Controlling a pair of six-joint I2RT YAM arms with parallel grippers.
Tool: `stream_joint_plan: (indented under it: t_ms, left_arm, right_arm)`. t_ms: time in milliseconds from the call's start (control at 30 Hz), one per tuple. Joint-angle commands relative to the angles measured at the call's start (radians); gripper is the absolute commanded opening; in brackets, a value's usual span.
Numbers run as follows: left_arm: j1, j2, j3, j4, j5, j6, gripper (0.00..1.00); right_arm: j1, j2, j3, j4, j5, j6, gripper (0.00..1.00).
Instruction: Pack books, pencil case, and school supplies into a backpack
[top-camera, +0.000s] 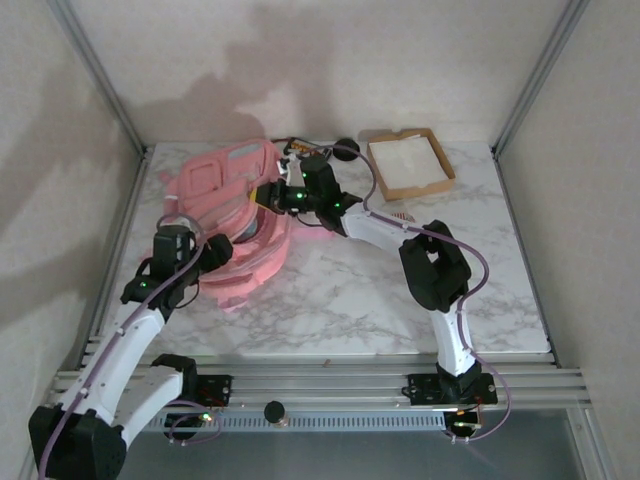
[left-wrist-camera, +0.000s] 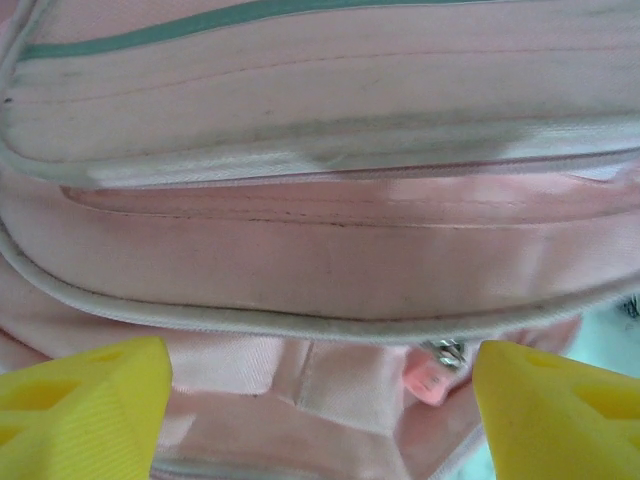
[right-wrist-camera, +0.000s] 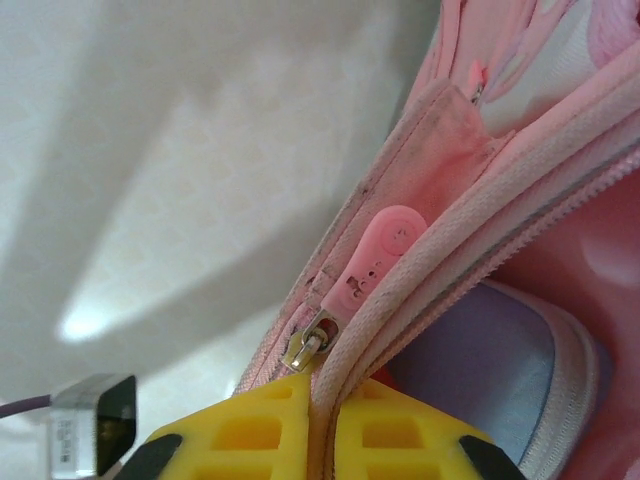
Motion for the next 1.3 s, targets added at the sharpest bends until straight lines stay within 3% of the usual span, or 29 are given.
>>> stream_joint_plan:
  t_ms: [0, 67, 167, 300, 400, 500, 667, 767, 967, 1133, 1267]
  left_arm:
    - [-0.006, -0.017, -0.017, 0.025, -0.089, -0.190, 0.81]
    - [-0.005, -0.086, -0.067, 0.117, -0.010, -0.318, 0.82]
    - [0.015, -0.134, -0.131, 0.211, 0.017, -0.546, 0.79]
    - [0.055, -0.063, -0.243, 0.403, 0.162, -0.795, 0.59]
    - [0.052, -0.028, -0.323, 0.589, 0.225, -0.948, 0.55]
    - [0.073, -0.022, -0.337, 0.601, 0.198, -0.997, 0.47]
    - [0.097, 0.002, -0.302, 0.625, 0.195, -1.011, 0.43]
    - [0.113, 0.041, -0.312, 0.661, 0.209, -1.041, 0.32]
    - [0.116, 0.103, -0.267, 0.690, 0.228, -1.053, 0.22]
    - [0.110, 0.124, -0.250, 0.706, 0.219, -1.100, 0.01]
    - [0.110, 0.120, -0.232, 0.717, 0.223, -1.110, 0.00]
  right_arm:
    - [-0.005, -0.018, 0.082, 0.012, 0.057, -0.066, 0.04]
    - [-0.005, -0.025, 0.073, 0.006, 0.069, -0.075, 0.01]
    - [0.004, -0.022, 0.075, 0.002, 0.052, -0.083, 0.00]
    - [0.012, -0.049, 0.041, 0.010, 0.078, -0.092, 0.00]
    - [0.016, -0.054, 0.027, 0.023, 0.075, -0.080, 0.00]
    - [0.021, -0.068, 0.017, 0.003, 0.089, -0.111, 0.00]
    - [0.023, -0.096, -0.026, -0.015, 0.119, -0.155, 0.00]
    - [0.026, -0.091, -0.021, -0.007, 0.113, -0.167, 0.00]
    - [0.034, -0.093, -0.029, -0.020, 0.134, -0.178, 0.00]
    - [0.043, -0.099, -0.074, 0.007, 0.141, -0.187, 0.09]
    - [0.053, -0.112, -0.127, 0.043, 0.149, -0.229, 0.23]
